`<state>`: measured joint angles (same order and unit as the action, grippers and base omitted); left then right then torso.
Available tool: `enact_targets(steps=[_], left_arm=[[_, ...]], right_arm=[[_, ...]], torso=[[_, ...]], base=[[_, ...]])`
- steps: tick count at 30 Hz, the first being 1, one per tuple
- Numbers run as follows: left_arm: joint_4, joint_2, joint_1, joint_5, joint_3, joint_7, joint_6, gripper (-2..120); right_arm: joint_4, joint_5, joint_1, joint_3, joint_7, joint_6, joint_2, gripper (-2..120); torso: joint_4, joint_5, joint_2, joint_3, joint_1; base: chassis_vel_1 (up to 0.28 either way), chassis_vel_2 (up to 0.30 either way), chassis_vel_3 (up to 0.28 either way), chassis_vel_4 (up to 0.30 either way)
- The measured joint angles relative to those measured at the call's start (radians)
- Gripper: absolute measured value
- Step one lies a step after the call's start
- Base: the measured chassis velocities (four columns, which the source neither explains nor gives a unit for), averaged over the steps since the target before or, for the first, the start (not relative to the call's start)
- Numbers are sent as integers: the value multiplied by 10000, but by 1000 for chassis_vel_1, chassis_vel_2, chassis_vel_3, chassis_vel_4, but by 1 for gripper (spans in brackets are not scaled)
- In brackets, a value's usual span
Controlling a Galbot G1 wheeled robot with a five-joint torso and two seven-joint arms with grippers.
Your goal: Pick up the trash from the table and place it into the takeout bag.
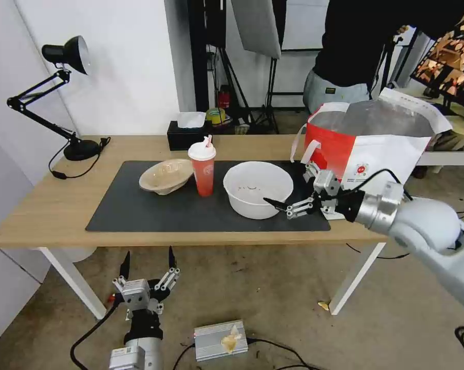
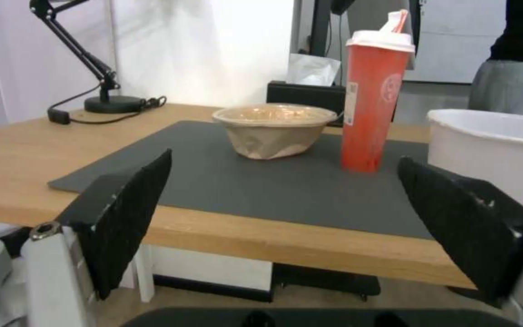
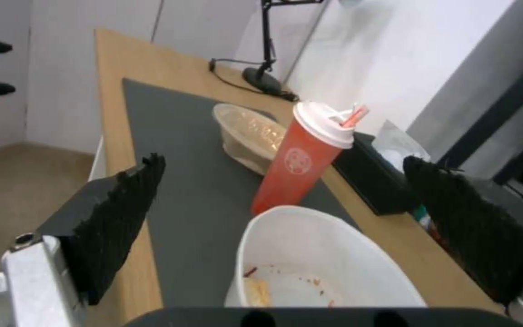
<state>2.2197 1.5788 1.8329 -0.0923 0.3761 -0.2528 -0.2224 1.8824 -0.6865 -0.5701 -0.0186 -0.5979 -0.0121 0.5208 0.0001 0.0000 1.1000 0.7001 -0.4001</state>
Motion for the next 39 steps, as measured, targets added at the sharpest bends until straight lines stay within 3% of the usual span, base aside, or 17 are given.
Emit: enact_targets(steps=[9,22,39], left_arm=[[-74,2,-83,-104,169,-42,-15,100],[-206,6,-132,-81,296,-90,-52,100],[-293,13,-127,-70,306,-102,-97,100]], right_arm=[[-1715,169,2248,-1622,-1624,28,690,100],[-3557,485,4160,-2864,-4423,-257,1774,100],[-3788,205,4447,-3366,-5600,-1034,1916,100]], torso=[[-1,0,0,0,0],[0,-1,0,0,1],[-2,0,0,-1,0]], base=[[0,0,0,0],[0,0,0,0],[0,0,0,0]])
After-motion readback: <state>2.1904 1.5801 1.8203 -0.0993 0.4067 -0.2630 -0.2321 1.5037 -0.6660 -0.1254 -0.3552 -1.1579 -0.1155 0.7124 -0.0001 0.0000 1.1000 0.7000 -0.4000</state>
